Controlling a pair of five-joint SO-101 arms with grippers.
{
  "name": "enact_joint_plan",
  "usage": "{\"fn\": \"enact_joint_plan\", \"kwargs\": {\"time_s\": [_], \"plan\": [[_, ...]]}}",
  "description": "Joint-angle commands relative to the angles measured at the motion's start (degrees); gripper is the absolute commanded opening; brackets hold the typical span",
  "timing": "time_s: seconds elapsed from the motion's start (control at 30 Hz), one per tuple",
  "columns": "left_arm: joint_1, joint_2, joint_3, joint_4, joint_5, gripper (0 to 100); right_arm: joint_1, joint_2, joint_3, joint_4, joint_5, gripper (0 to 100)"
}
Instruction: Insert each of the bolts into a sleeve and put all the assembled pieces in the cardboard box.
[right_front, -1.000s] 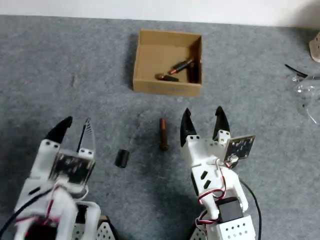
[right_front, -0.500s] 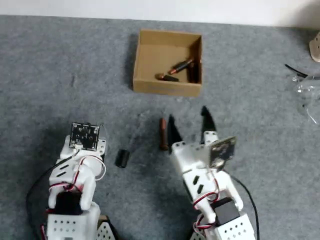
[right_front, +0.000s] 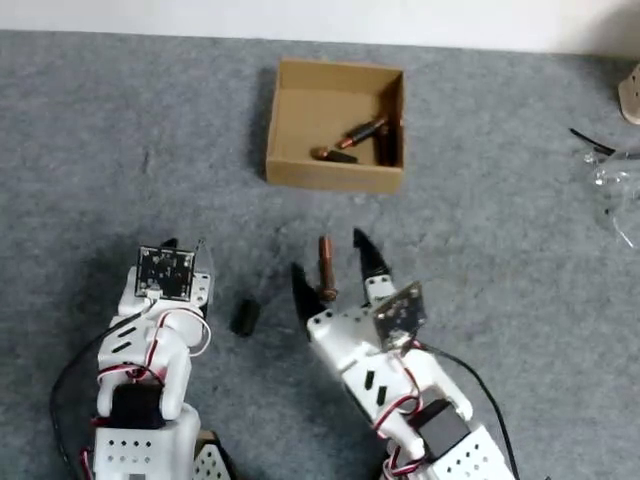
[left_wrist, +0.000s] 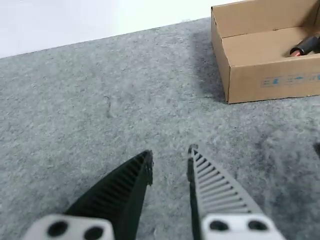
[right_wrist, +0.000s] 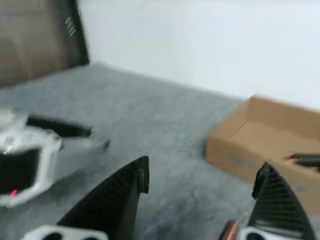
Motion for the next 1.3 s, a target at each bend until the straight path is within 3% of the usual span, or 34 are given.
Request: {"fn": "enact_joint_plan", "kwargs": {"time_s": [0.0,0.2,0.33,0.53,0.8,1.07,1.27], "plan": [[-2.7,-1.0,0.3,-1.6,0.4,12,-2.7,-0.7,-1.1,4.4,0.7,30.7],[-6.9,-1.0,1.1,-5.8,2.8,12,-2.9,-0.7,-10.0,15.7,-5.4,30.7],[-9.7,-1.0,1.1,-6.1,5.6,12,-2.9,2.4,-11.3,15.8,-3.3,30.7],[-10.2,-1.0,1.1,-6.1,5.6,12,-3.1,23.3,-14.6,8.9,-3.7,30.7],[-10.5,-1.0,1.1,-6.2,5.5,12,-9.2,54.3,-35.8,7.3,-16.6,30.7],[-16.2,-1.0,1.0,-8.0,7.9,12,-10.9,79.9,-50.5,7.6,-35.7,30.7],[-18.2,-1.0,0.3,-7.8,8.8,12,-16.3,86.5,-55.3,13.1,-38.8,30.7]]}}
